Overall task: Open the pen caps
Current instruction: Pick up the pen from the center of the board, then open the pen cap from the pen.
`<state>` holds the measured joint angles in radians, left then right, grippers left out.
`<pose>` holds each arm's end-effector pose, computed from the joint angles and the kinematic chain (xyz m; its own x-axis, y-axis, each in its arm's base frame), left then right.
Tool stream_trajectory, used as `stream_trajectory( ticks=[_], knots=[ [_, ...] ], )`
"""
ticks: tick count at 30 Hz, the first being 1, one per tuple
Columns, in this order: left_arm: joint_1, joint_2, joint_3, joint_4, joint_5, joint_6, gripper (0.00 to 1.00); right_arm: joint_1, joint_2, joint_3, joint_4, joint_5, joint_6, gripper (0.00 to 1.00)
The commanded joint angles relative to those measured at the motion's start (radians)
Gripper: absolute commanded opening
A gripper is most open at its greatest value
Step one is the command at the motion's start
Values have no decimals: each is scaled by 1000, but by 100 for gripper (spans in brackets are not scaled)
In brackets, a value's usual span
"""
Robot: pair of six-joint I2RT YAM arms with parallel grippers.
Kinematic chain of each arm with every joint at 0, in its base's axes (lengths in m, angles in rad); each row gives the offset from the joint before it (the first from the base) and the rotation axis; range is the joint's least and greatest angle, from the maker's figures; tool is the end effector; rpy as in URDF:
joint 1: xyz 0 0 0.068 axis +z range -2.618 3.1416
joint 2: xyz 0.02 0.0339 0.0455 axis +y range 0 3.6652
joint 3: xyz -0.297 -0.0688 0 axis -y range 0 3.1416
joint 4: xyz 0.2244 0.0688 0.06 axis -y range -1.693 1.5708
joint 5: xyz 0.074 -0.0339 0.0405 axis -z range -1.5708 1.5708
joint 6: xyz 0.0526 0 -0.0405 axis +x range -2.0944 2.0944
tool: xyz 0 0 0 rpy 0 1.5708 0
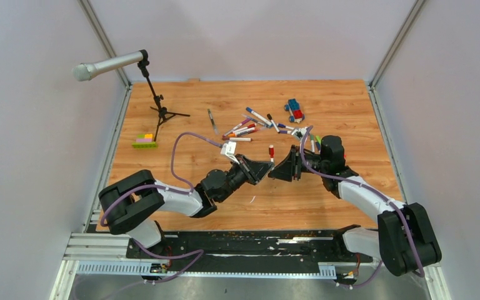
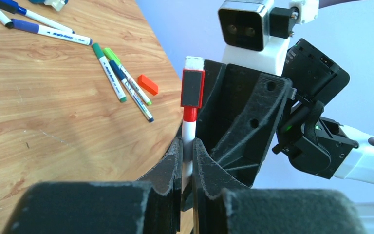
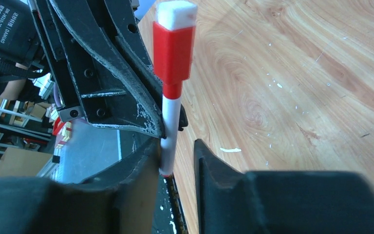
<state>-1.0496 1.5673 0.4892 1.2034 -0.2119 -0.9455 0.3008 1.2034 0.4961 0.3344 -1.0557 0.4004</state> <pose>0.1602 -0.2567 0.2568 -0.5667 -0.6048 -0.5594 0.4859 0.3030 -0.8198 0.1927 0.1077 0.2541 -0.6790 -0.0096 -0.7340 -0.7116 0.2542 0.6550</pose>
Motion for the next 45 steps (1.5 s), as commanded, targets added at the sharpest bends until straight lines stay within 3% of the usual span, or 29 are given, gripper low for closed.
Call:
stream_trajectory(
  ticks=[1, 3, 4, 6, 10, 14, 23, 29, 32, 45],
  knots=[
    [-11, 3, 34, 51, -23, -3, 0, 8, 16, 15, 31, 15, 15, 23],
    [-11, -1, 33, 49, -23, -3, 0, 8, 21, 22, 20, 12, 0, 4],
    [-11, -5, 32, 49, -21, -2, 1, 8, 21, 28, 13, 8, -11, 0],
    [-11, -16, 30, 32, -19, -10, 16, 8, 15, 46, -23, -11, -43, 0],
    [-10, -65, 3, 3, -10, 19, 57, 8, 0, 87, -124, -60, -152, 0],
    [8, -130, -18, -61, 19, 63, 74, 7, -9, 112, -199, -127, -252, 0],
    [91, -200, 18, -225, 164, 41, 74, 8, -3, 127, -257, -187, -327, 0],
    [91, -198, 67, -317, 145, 46, 63, 8, 3, 127, -262, -190, -331, 0],
    [91, -193, 101, -359, 151, 51, 62, 8, 10, 125, -264, -188, -334, 0],
    [91, -162, 159, -388, 160, 54, 42, 14, 25, 130, -281, -179, -350, 0]
  ],
)
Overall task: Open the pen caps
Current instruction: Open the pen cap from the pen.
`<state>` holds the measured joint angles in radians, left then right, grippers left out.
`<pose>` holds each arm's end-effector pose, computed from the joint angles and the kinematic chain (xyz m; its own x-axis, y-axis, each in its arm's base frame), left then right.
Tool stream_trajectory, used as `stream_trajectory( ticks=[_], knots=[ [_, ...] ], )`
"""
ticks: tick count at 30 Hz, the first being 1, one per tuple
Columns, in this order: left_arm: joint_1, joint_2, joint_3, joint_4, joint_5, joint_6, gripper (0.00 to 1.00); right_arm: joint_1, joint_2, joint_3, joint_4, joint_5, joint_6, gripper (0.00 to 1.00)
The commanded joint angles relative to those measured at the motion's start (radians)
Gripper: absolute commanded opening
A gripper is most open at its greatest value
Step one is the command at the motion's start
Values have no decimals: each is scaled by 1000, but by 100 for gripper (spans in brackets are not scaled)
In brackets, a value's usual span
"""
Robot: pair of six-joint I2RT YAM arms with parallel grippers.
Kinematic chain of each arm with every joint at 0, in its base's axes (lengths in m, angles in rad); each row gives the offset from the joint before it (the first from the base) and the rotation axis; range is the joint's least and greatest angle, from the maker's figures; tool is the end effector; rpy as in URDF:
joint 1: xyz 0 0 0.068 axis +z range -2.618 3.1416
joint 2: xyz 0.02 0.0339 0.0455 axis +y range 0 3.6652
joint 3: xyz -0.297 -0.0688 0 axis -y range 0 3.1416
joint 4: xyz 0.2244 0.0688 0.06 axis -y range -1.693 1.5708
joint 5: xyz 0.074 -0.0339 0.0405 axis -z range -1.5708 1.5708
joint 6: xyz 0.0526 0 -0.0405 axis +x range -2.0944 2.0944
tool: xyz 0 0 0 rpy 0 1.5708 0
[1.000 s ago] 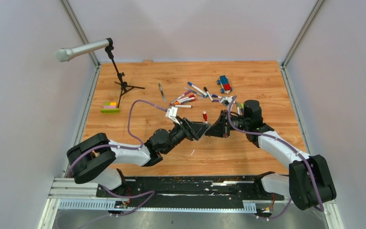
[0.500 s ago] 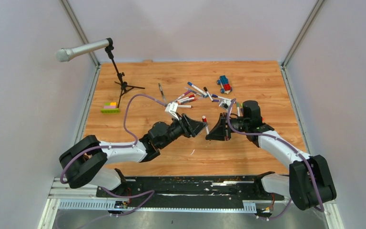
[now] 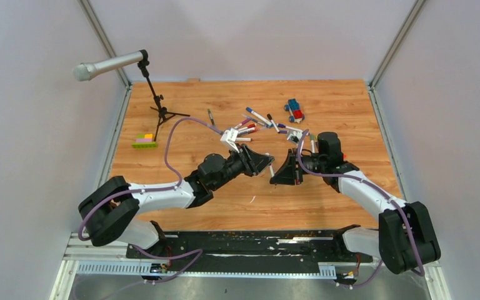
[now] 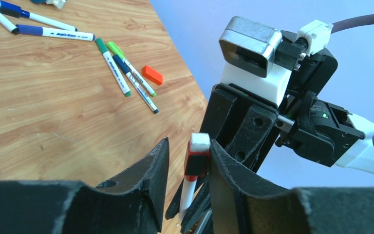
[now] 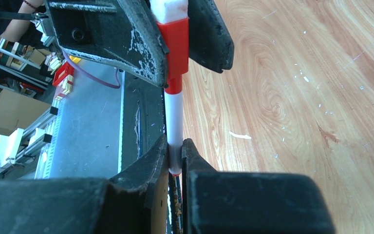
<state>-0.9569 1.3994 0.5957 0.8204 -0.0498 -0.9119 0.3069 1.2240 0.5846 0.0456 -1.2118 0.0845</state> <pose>0.1720 -0.2395 0.2884 -0.6169 -0.4954 -0.6115 0.4899 0.3664 -0.7911 0.1868 0.1109 0.2553 -0.6029 -0.1600 -0.7817 -0.7978 0.1144 0.5919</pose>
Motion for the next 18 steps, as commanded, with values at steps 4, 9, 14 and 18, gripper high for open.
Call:
stream_trajectory(
  ticks=[4, 9, 14, 18],
  knots=[
    [-2, 20, 86, -28, 6, 38, 21, 11, 9, 44, -2, -19, -43, 0],
    [-2, 32, 82, -3, 15, 33, 0, 11, 5, 49, -9, 8, -45, 7],
    [-16, 57, 57, 56, 25, 1, 0, 9, 5, 70, -16, -1, -36, 38],
    [-30, 78, 48, 98, 19, -13, 0, 4, 1, 73, -9, -1, -23, 43]
  ],
)
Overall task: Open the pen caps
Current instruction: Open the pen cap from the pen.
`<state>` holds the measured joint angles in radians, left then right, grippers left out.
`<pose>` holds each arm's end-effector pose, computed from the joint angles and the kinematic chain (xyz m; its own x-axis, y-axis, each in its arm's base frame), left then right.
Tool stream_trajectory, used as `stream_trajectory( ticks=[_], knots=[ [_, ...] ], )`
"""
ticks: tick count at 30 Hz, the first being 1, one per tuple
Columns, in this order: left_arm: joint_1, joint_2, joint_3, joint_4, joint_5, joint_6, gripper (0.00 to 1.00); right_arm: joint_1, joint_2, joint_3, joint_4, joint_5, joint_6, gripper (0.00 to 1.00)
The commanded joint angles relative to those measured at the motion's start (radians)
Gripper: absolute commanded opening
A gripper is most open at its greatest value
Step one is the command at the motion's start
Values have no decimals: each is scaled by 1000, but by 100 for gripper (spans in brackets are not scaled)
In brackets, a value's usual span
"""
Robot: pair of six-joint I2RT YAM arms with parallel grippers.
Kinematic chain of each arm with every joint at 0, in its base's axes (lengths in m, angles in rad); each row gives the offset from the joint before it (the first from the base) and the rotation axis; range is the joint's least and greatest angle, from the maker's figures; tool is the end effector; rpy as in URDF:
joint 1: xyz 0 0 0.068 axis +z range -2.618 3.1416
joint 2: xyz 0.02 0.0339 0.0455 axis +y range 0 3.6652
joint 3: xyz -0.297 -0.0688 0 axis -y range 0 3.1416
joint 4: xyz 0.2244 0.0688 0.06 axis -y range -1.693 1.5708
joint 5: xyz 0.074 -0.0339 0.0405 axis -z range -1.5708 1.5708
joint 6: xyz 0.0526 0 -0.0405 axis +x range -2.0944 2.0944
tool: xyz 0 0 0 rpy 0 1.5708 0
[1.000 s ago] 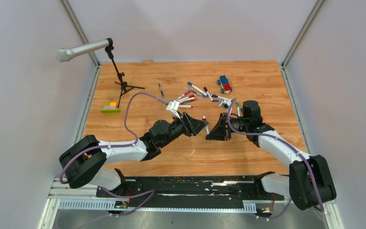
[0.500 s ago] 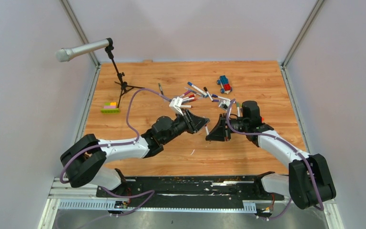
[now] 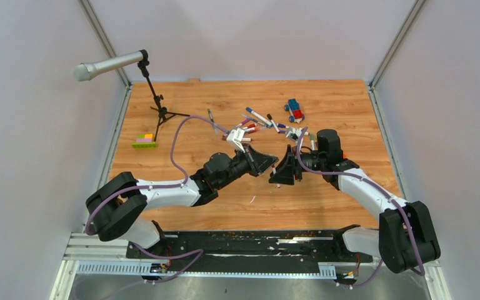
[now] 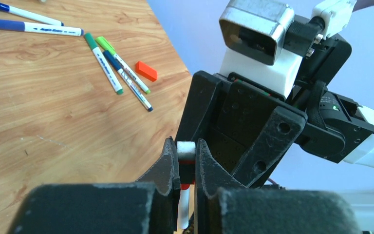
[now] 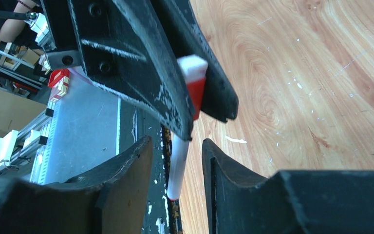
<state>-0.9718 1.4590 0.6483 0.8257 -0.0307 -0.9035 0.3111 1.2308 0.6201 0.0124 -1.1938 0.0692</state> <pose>0.1770 -0.2564 0.2892 -0.6296 -0.4702 -0.6184 0.5068 0.3547 -0.7857 0.1910 0.1128 0.2614 -0.5933 -0.1640 -0.7881 -0.8050 0.1269 0.5796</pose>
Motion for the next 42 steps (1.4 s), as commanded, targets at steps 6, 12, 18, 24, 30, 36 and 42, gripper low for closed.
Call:
stream_trajectory(
  ticks=[6, 12, 18, 24, 30, 36, 42],
  knots=[
    [-19, 28, -2, 116, -26, -19, 0, -4, -8, 31, 40, -26, 7, 2],
    [89, -106, -29, 165, -279, 27, 0, 1, -2, 14, 72, -107, 57, 0],
    [150, -190, 76, 89, -410, 126, 0, 8, 4, 16, 61, -123, 53, 0],
    [176, -252, 84, 24, -453, 142, 0, 16, 4, 21, 22, -114, 7, 0],
    [195, -272, 112, -3, -514, 121, 0, 49, 18, 35, -62, -109, -81, 0],
    [198, -250, 187, -28, -564, 132, 0, 63, 21, 47, -131, -93, -166, 0],
    [215, -262, 216, -33, -604, 178, 0, 73, 32, 50, -142, -93, -176, 0]
  ],
)
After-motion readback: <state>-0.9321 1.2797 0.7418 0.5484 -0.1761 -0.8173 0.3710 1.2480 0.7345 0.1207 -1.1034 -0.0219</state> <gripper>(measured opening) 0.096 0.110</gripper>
